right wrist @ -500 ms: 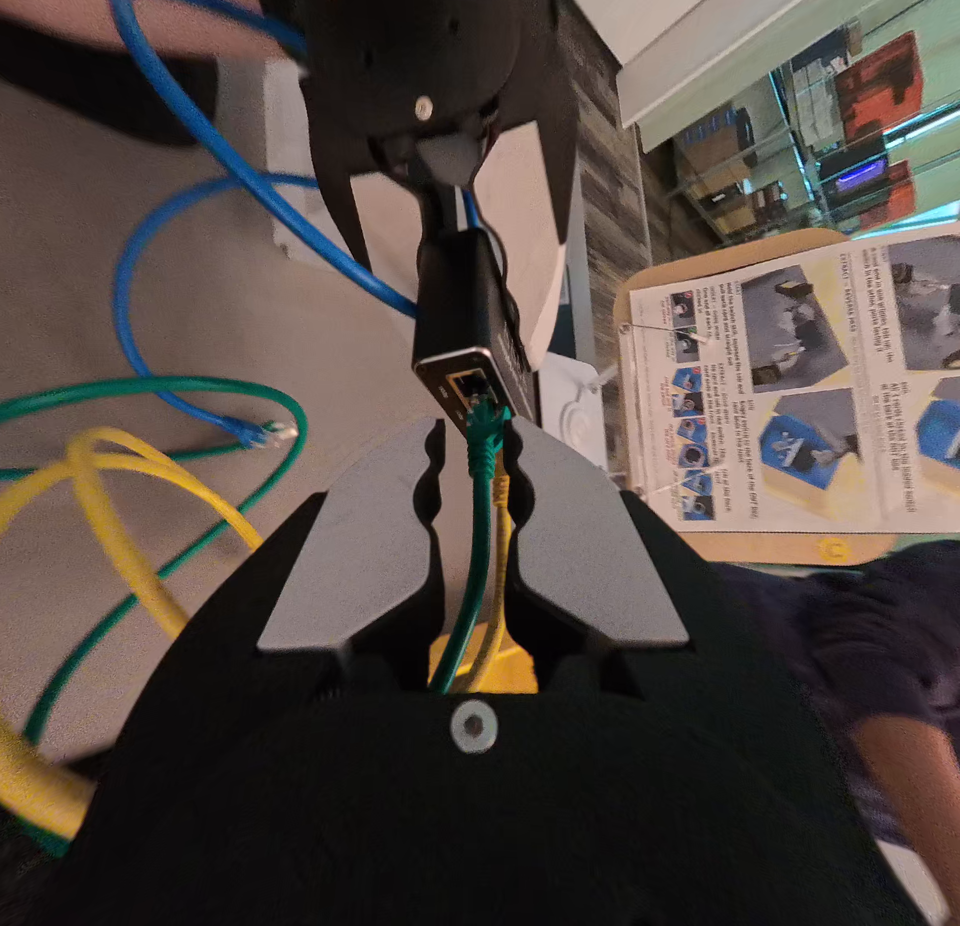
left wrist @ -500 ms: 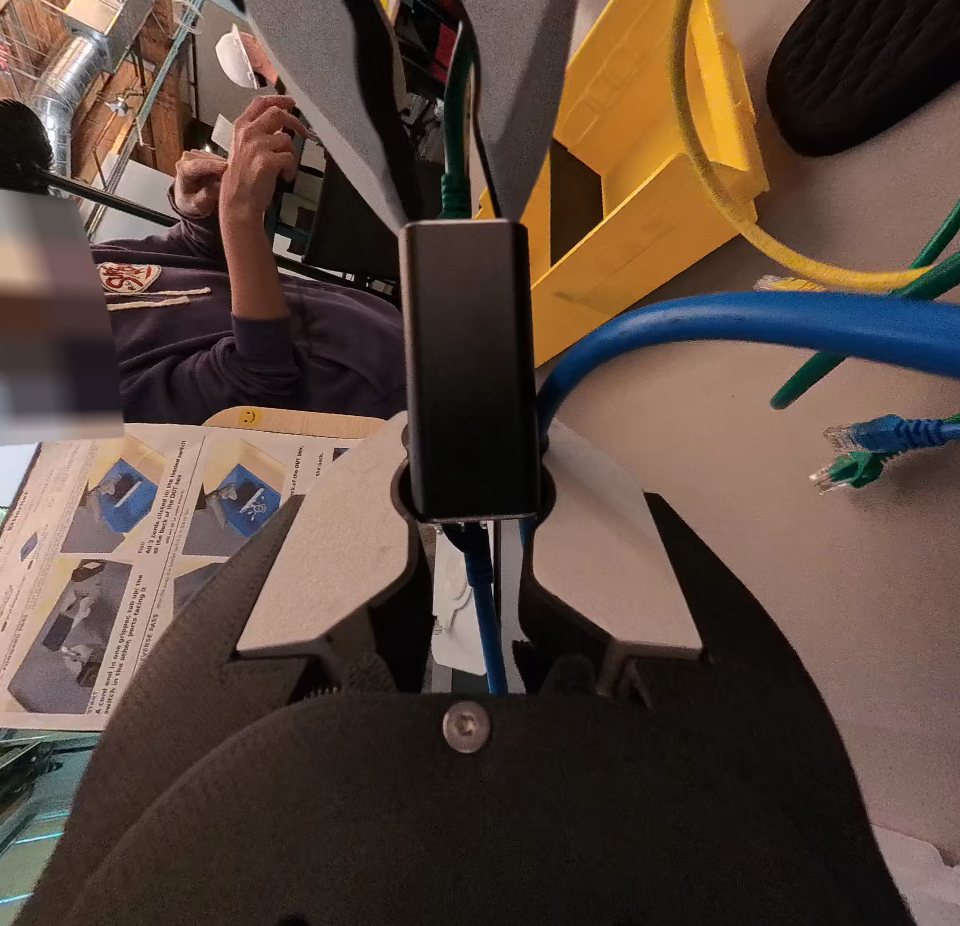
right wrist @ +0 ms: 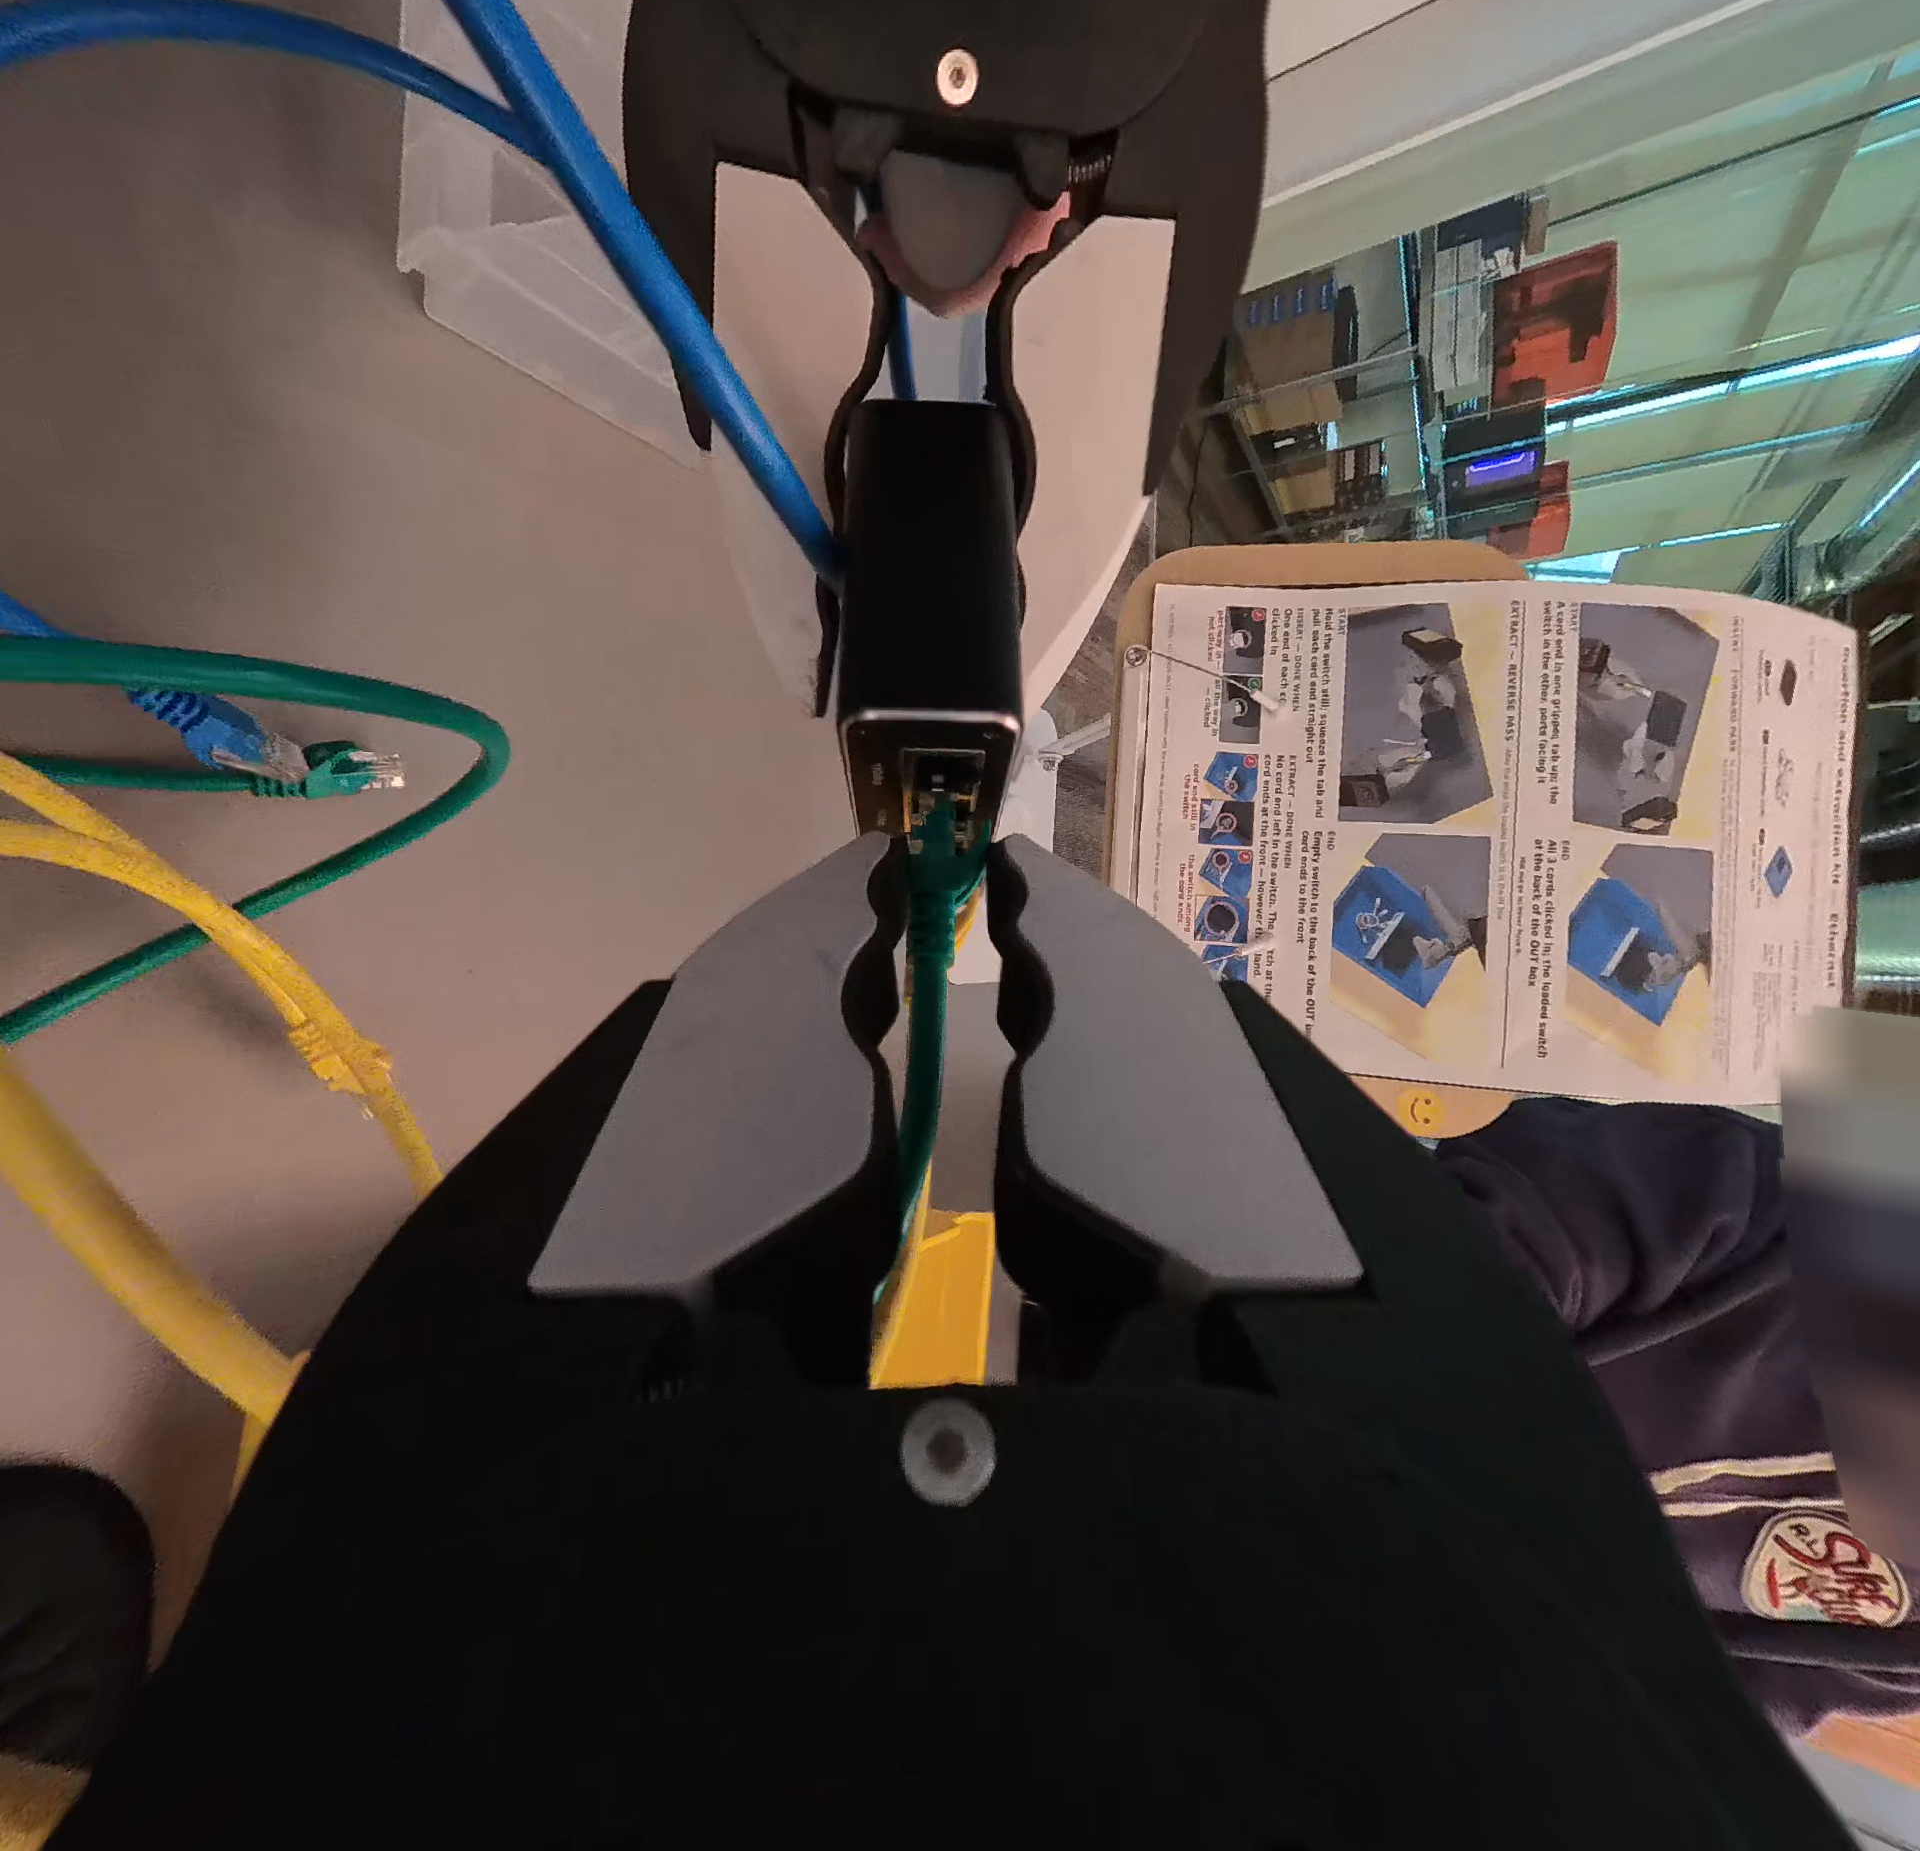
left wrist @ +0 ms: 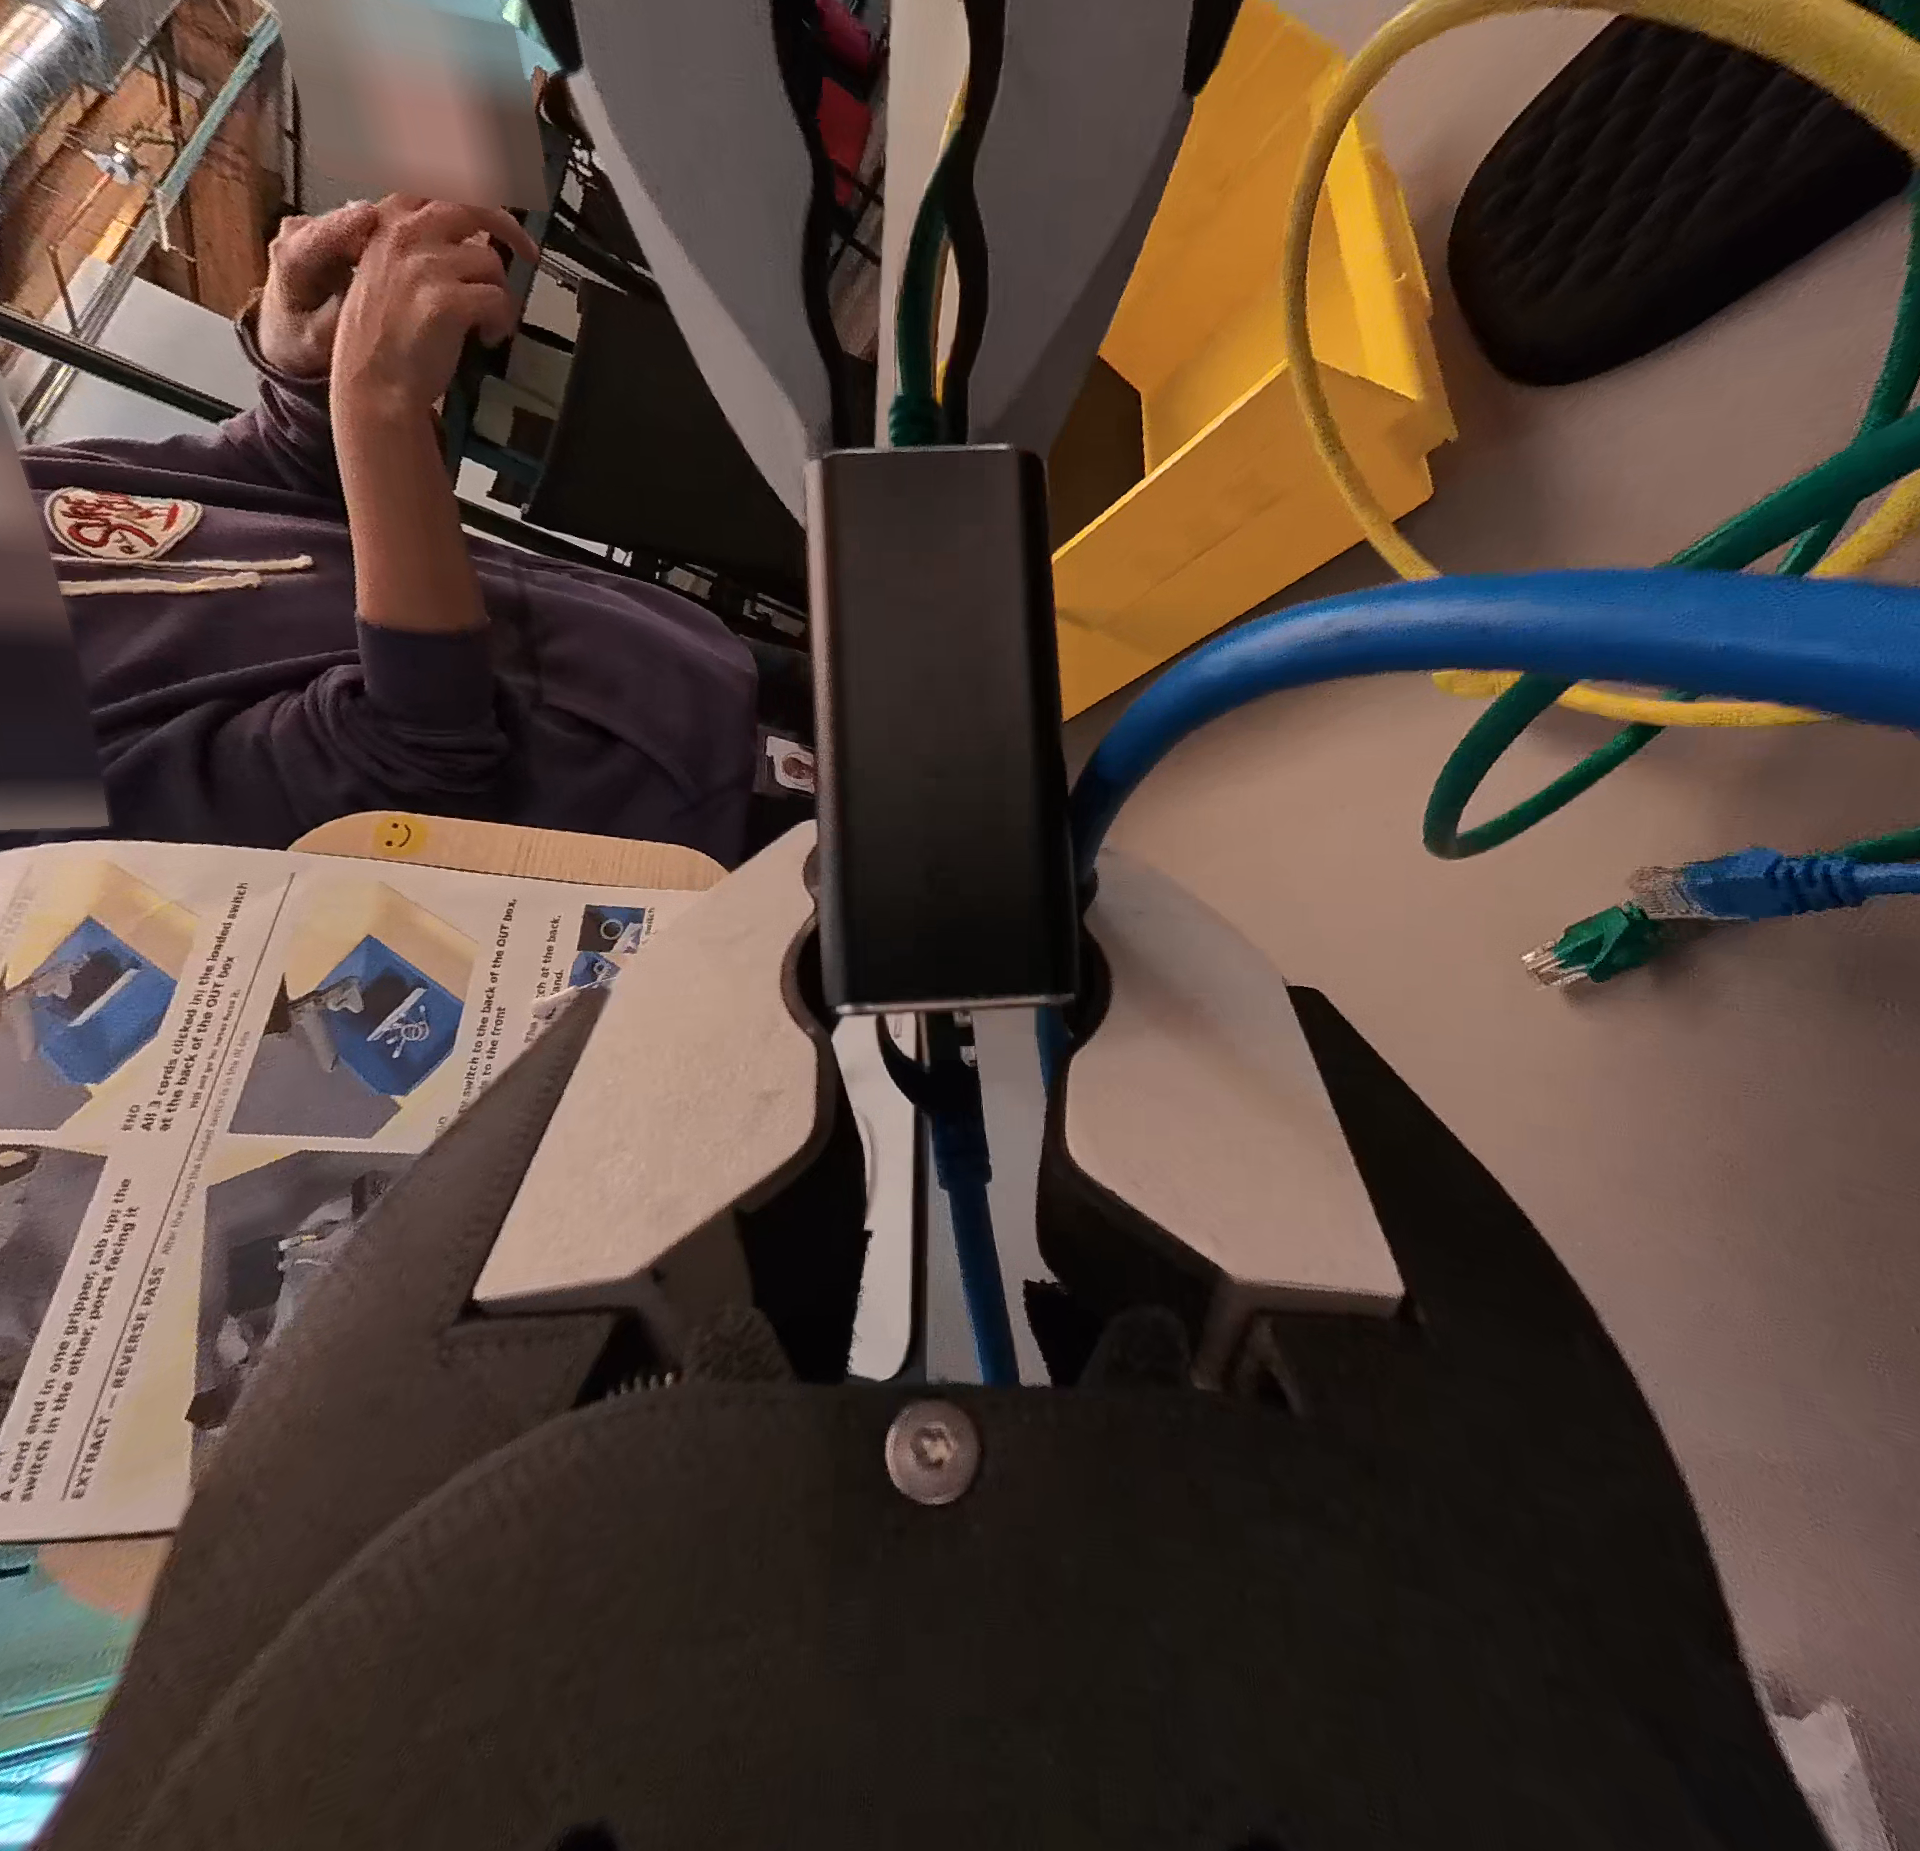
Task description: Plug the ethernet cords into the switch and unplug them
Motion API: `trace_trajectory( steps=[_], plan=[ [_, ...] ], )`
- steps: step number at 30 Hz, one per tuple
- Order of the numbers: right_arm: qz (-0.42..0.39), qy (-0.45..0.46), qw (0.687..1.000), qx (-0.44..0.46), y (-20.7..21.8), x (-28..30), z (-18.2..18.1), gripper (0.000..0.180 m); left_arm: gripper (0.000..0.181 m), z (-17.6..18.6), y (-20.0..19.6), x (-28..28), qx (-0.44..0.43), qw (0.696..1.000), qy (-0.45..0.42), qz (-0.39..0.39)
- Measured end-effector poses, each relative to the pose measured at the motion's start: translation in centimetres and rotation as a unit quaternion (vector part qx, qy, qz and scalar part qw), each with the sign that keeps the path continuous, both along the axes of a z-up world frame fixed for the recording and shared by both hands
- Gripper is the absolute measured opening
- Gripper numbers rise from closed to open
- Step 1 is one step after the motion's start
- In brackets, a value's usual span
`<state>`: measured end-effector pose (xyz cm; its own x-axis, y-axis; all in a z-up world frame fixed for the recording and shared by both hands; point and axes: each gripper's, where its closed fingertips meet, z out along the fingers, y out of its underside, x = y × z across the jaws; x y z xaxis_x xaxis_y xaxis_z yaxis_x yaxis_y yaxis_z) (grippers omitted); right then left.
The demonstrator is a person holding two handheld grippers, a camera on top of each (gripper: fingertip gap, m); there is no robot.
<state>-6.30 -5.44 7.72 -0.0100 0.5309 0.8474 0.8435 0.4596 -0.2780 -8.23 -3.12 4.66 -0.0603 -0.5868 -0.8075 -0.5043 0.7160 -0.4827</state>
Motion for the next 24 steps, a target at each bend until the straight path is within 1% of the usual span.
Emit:
trace_trajectory(
  steps=[3,6,10,13,17,22,24],
  plan=[
    [-0.001,-0.014,1.000,0.010,0.4,0.1,-0.5,0.014,0.038,-0.1,-0.3,0.0,-0.015,1.000,-0.002,-0.011],
    [0.003,-0.024,0.999,0.038,0.8,0.1,-0.7,0.014,0.038,0.0,-0.2,0.0,-0.017,1.000,-0.004,-0.010],
    [0.014,0.000,0.999,0.043,1.1,0.1,-0.7,0.016,0.038,0.0,-0.2,0.2,-0.021,1.000,-0.013,-0.018],
    [0.015,0.006,0.999,0.028,1.1,0.1,-1.2,0.015,0.037,-0.3,-0.3,0.3,-0.010,1.000,-0.005,-0.018],
    [-0.025,0.022,0.999,-0.010,1.5,0.4,-1.1,0.015,0.038,-0.4,0.3,0.7,-0.011,1.000,-0.025,-0.013],
    [-0.053,0.029,0.998,-0.012,1.6,0.6,-1.1,0.015,0.040,-0.4,0.7,1.0,-0.012,0.999,-0.043,0.002],
    [-0.066,0.028,0.997,0.002,1.9,0.9,-1.0,0.015,0.042,-0.5,0.9,0.9,-0.014,0.999,-0.047,0.010]
  ],
)
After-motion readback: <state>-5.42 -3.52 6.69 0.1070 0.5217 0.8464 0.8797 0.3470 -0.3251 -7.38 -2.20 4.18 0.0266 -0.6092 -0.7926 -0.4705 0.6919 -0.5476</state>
